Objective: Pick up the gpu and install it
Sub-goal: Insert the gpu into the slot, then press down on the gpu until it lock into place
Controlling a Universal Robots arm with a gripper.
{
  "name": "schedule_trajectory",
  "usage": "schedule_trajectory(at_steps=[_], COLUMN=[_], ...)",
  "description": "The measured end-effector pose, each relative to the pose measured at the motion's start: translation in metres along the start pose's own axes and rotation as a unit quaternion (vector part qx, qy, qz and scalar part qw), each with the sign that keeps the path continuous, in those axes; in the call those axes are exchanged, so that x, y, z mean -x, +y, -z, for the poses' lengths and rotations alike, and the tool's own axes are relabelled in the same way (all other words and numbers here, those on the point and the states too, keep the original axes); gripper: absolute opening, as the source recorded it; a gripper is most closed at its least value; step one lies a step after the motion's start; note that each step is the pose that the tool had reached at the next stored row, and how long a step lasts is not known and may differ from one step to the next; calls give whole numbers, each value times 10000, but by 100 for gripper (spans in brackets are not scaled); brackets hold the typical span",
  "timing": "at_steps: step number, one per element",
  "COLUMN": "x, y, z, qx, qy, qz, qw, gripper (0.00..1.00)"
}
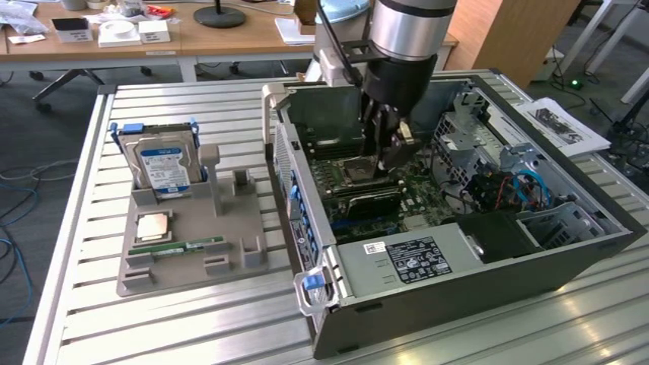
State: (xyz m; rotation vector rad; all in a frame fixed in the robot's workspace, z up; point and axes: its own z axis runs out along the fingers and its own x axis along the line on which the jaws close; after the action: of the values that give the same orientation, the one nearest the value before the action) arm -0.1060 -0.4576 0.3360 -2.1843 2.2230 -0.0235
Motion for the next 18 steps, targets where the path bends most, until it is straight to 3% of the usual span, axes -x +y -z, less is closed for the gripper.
schedule_trajectory(at_steps=[3, 18], x=[0, 0], y=[-1, -1], z=[51, 51], qx=[-3, -3], qy=[0, 1], qz=[0, 0], qw=[10000, 10000], gripper=[51, 50])
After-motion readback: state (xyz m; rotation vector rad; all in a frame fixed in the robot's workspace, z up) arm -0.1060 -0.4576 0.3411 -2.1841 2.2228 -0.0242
